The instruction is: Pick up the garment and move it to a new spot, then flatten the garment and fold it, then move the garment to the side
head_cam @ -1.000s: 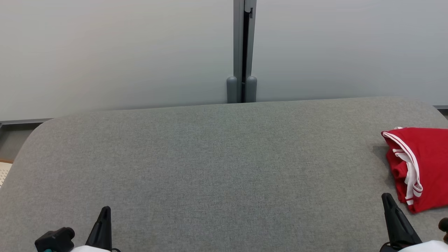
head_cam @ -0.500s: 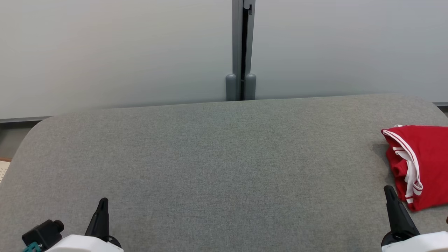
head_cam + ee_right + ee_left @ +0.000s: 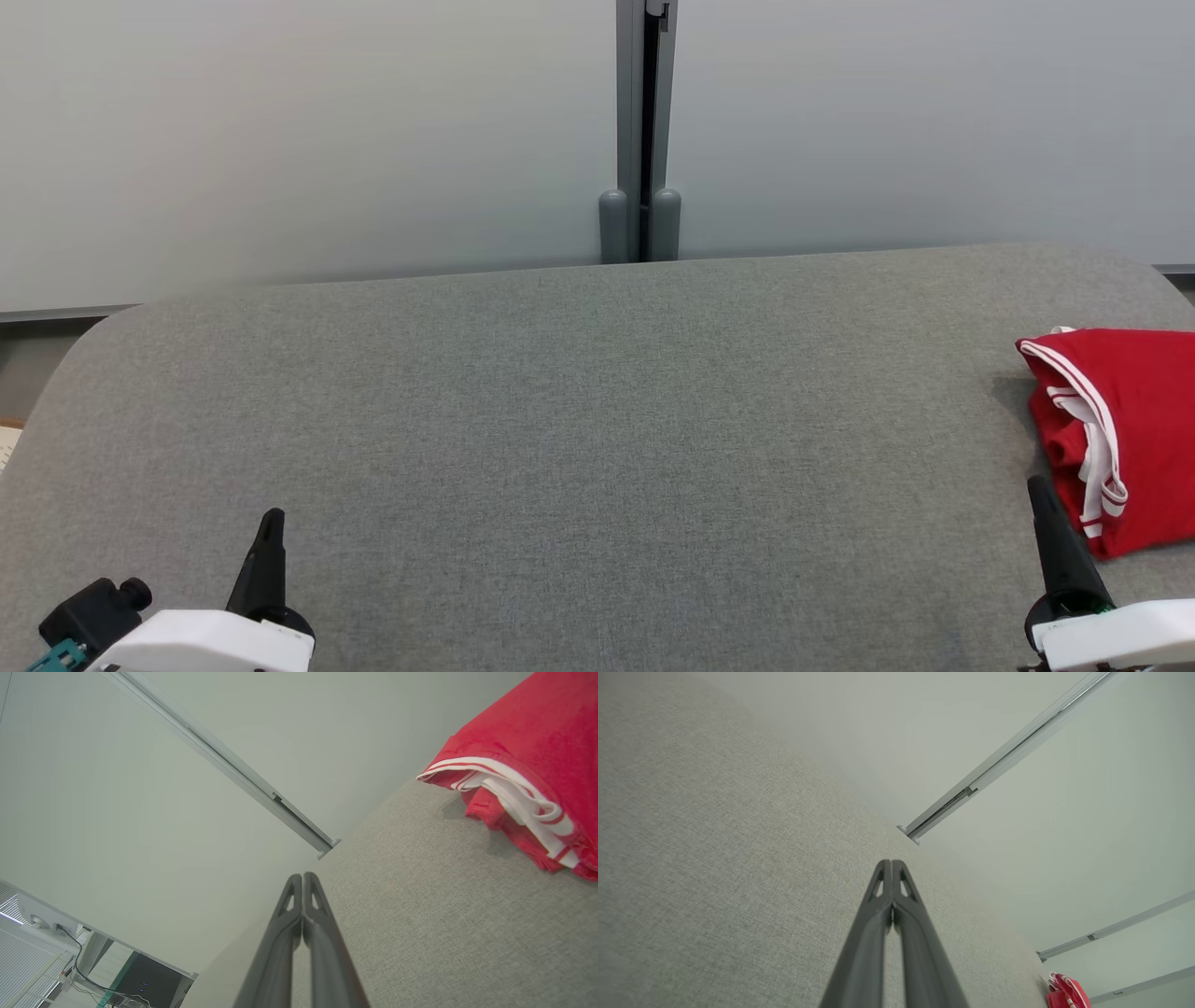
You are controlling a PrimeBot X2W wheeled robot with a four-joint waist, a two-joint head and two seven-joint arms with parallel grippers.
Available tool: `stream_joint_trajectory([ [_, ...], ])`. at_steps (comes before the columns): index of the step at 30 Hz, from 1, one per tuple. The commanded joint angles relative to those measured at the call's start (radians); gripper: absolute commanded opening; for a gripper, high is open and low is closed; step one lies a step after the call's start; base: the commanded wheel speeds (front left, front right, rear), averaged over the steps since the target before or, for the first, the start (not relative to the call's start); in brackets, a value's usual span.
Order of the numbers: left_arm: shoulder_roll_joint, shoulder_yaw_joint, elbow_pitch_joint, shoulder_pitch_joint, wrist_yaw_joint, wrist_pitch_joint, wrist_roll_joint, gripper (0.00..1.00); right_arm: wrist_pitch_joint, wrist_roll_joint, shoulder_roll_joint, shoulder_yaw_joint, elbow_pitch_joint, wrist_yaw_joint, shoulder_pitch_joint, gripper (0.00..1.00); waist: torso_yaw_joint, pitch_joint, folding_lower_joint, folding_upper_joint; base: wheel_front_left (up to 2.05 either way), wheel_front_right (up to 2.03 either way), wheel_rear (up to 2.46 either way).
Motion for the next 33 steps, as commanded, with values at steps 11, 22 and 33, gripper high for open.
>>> stream_joint_trajectory([
  [11, -0.017, 0.043, 0.001, -0.057, -0.03, 0.029, -0.12, 0.0, 0.006, 0.138, 0.001, -0.012, 0.029, 0.0, -0.054, 0.0, -0.003, 0.008, 0.0, 0.0, 0.0, 0.0, 0.0],
  [22, -0.039, 0.076, 0.012, -0.077, -0.056, 0.058, -0.227, 0.0, 0.009, 0.262, 0.006, -0.019, 0.065, 0.0, -0.085, 0.0, -0.006, 0.016, 0.0, 0.0, 0.0, 0.0, 0.0],
  [33, -0.058, 0.103, 0.019, -0.096, -0.078, 0.081, -0.316, 0.0, 0.013, 0.364, 0.011, -0.026, 0.094, 0.0, -0.114, 0.0, -0.008, 0.024, 0.0, 0.0, 0.0, 0.0, 0.0],
])
